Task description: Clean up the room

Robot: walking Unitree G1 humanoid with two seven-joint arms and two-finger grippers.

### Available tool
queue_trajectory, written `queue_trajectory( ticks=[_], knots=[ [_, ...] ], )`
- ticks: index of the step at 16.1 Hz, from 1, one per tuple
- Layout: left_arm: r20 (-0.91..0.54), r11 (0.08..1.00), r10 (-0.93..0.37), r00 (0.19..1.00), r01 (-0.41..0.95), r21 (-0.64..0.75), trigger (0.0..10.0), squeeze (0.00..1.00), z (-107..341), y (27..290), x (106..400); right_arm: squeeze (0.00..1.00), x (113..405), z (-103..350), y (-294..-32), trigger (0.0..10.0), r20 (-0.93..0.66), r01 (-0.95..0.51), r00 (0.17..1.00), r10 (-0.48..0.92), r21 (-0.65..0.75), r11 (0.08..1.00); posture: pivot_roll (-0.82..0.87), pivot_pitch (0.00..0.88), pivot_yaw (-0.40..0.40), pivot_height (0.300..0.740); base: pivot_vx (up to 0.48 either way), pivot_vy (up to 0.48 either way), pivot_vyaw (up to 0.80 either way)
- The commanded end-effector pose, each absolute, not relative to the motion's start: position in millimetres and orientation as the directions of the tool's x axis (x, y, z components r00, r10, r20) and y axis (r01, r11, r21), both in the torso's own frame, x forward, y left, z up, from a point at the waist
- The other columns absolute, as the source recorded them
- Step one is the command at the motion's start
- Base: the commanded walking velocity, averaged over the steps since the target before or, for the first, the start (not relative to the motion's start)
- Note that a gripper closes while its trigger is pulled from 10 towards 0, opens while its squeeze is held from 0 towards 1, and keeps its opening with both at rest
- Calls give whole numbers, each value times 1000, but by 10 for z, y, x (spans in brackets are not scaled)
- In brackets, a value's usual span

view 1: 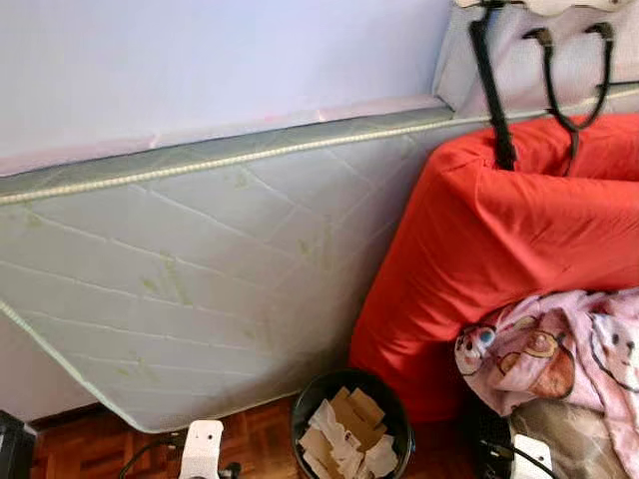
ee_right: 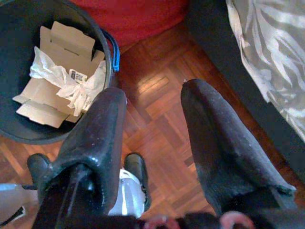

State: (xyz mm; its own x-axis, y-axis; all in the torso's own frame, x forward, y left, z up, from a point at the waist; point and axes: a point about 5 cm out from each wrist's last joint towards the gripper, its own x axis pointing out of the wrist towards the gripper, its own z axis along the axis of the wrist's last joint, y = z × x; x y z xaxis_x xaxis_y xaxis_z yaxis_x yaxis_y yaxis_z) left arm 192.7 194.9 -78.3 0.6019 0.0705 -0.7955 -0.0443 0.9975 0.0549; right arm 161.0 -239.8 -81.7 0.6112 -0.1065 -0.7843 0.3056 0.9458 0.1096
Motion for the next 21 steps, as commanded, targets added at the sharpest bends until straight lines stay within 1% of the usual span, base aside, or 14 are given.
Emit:
queue_trajectory(
  ticks=[1, 3, 5, 7, 21],
  knots=[
    [-811, 996, 86, 578, -55, 67, 10000, 0, -834, 2020, 1798, 0, 1596, -816, -2424, 10000, -788, 299, 606, -109, 99, 949, -11, 0, -33, 722, 0, 0, -644],
    [-818, 996, 84, 569, -34, 79, 10000, 0, -858, 2039, 1733, 0, 1574, -824, -2420, 10000, -791, 284, 604, -99, 97, 954, -11, 0, -32, 722, 0, 0, -644],
    [-826, 994, 85, 558, 9, 108, 10000, 0, -876, 2037, 1695, 0, 1555, -831, -2419, 10000, -793, 276, 602, -93, 98, 956, -15, 0, -26, 722, 0, -448, -644],
    [-827, 994, 84, 556, 9, 107, 10000, 0, -879, 2037, 1689, 0, 1548, -834, -2417, 10000, -795, 262, 601, -86, 94, 960, -18, 0, -26, 722, 0, -480, -644],
    [-823, 994, 66, 564, 34, 103, 10000, 0, -860, 2032, 1732, 0, 1531, -845, -2393, 10000, -801, 223, 596, -57, 97, 970, -6, 0, -34, 722, 0, 0, -637]
  ],
)
